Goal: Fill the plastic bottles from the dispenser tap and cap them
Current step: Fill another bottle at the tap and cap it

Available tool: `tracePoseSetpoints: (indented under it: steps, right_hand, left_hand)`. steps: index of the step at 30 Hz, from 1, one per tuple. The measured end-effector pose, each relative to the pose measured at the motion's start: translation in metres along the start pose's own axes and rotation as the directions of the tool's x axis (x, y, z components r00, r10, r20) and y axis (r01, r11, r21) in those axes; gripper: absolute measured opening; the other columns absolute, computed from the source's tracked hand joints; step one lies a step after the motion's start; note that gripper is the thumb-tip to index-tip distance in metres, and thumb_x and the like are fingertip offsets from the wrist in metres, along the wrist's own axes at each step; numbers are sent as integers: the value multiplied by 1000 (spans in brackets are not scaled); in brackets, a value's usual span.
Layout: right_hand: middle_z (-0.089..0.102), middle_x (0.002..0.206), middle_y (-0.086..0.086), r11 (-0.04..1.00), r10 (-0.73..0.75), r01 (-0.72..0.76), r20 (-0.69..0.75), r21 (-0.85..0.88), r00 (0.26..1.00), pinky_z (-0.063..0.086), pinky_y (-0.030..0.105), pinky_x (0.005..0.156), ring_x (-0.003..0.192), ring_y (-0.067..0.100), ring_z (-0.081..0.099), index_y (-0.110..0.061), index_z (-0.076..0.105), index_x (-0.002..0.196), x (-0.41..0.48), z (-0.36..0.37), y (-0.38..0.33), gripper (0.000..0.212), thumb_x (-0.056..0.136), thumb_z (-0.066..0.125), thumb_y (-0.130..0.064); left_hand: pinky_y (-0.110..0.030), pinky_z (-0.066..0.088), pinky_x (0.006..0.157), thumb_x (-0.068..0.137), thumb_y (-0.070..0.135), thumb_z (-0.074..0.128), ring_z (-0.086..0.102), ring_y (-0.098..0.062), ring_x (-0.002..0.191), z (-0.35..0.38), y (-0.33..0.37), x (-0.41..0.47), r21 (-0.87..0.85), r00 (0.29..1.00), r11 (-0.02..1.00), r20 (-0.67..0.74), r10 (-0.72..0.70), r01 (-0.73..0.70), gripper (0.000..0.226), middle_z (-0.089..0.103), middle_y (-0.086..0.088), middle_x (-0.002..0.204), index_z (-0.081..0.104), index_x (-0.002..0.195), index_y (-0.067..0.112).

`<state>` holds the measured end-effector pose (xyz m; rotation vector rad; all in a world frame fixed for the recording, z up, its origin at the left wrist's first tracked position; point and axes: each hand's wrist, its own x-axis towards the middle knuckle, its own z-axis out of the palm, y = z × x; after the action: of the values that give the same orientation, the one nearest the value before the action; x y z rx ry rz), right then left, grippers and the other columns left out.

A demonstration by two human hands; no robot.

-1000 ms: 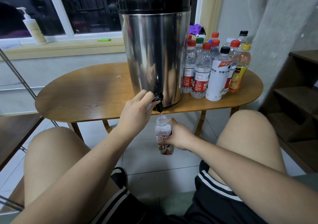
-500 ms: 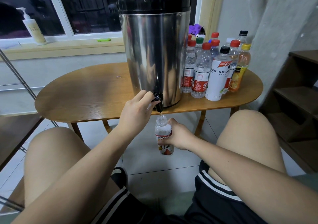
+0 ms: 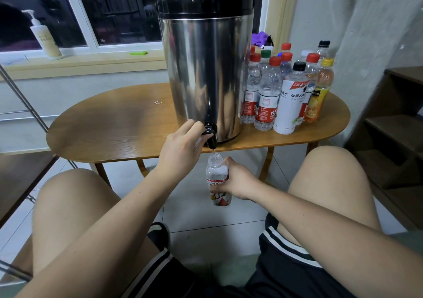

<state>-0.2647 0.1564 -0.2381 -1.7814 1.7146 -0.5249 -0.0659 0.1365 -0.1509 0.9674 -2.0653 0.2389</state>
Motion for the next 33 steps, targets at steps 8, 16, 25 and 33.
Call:
tracePoseSetpoints:
  steps: [8, 16, 25, 33]
  right_hand:
    - [68, 125, -2, 1000, -11, 11, -7, -3, 1000, 55, 36, 83, 109, 22, 66, -24, 46, 130, 0, 0, 0, 83, 71, 98, -50]
    - [68, 126, -1, 1000, -10, 10, -5, -12, 1000, 58, 38, 86, 110, 23, 67, -25, 46, 130, 0, 0, 1, 84, 70, 98, -51]
    - [68, 127, -1, 1000, -1, 1, 0, -28, 1000, 57, 36, 82, 109, 23, 67, -26, 45, 131, 2, 1, 1, 85, 70, 98, -52]
    - [68, 123, -3, 1000, -3, 3, 2, -22, 1000, 55, 35, 79, 106, 22, 66, -26, 46, 130, 2, 2, 1, 84, 70, 98, -52]
  left_hand:
    - [-45, 44, 49, 108, 31, 60, 44, -33, 67, 1, -1, 0, -1, 1000, 1000, -15, -4, 4, 31, 50, -5, 86, 62, 101, 0]
    - [-47, 45, 49, 108, 27, 63, 45, -34, 67, 0, 0, 0, 1, 1000, 1000, -15, 0, 0, 28, 51, -6, 87, 61, 100, 1]
    - [-34, 37, 48, 106, 25, 66, 41, -28, 64, -1, 2, 0, 5, 1000, 1000, -11, 0, 0, 25, 49, -5, 85, 61, 98, 2]
    - [-46, 47, 50, 109, 31, 59, 46, -32, 68, 1, -1, -1, 7, 1000, 1000, 5, -9, 9, 30, 53, -6, 89, 64, 108, 1]
